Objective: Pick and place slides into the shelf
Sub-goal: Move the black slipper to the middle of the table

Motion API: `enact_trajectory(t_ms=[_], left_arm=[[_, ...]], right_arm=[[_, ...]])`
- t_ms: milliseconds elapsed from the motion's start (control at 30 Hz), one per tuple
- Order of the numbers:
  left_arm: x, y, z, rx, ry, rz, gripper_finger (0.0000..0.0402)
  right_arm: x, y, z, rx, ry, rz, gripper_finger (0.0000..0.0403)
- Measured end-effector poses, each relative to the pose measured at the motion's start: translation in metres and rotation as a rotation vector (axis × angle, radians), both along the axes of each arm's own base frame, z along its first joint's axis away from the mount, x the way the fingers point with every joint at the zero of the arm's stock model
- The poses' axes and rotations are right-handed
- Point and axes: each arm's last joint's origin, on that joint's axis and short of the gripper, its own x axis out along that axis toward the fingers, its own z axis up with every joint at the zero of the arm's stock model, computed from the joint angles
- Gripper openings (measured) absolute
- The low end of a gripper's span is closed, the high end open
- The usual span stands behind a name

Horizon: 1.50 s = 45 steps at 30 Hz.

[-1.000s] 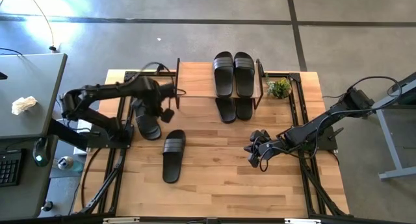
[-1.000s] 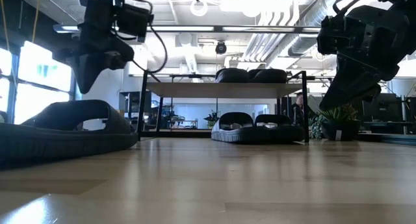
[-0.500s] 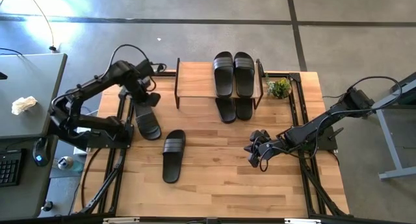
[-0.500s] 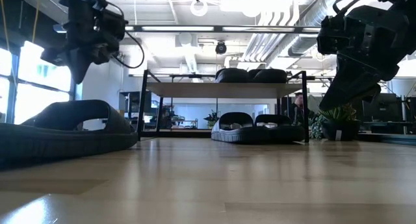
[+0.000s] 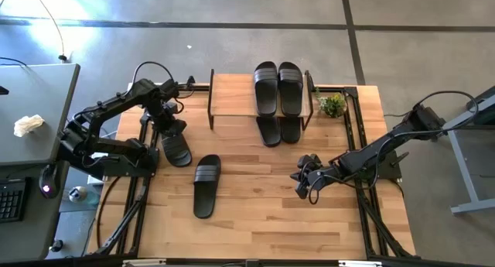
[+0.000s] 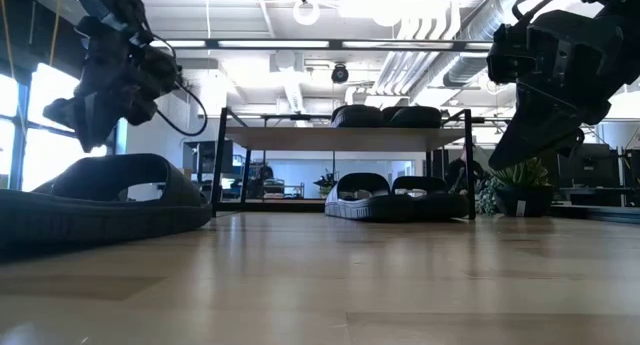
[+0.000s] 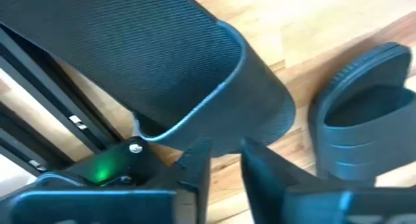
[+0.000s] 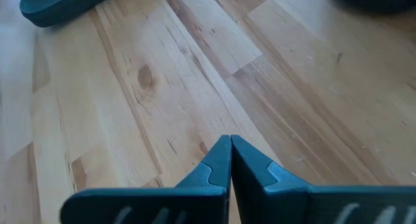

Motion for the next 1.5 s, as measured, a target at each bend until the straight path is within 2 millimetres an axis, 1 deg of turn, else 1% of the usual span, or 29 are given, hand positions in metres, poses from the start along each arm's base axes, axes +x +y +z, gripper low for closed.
enact_trajectory(t_ms=[267,367,467,633,900,1200,1500], left_arm=[[0.002,0.007,-0.005,0.101,0.009,-0.027,0.0179],[0.003,0.009,-0.005,0.124,-0.004,-0.034,0.0205],[0.004,0.009,-0.005,0.130,-0.016,-0.062,0.0219],[0.004,0.010,-0.006,0.129,-0.022,-0.076,0.0220],[0.009,0.016,-0.018,0.040,-0.022,-0.068,0.0202],[0.010,0.017,-0.026,-0.046,0.007,-0.069,0.0184],[0.011,0.017,-0.028,-0.075,-0.001,-0.094,0.0177]], right_arm=[[0.000,0.001,0.000,0.033,0.010,0.014,0.0000],[0.000,0.001,0.000,0.044,0.013,0.012,0.0000],[0.000,0.001,0.000,0.046,0.013,0.013,0.0000],[0.000,0.001,0.000,0.047,0.012,0.010,0.0000],[0.000,0.001,0.000,0.047,0.012,0.010,0.0000],[0.000,0.001,0.000,0.047,0.012,0.010,0.0000],[0.000,0.001,0.000,0.047,0.012,0.010,0.0000]])
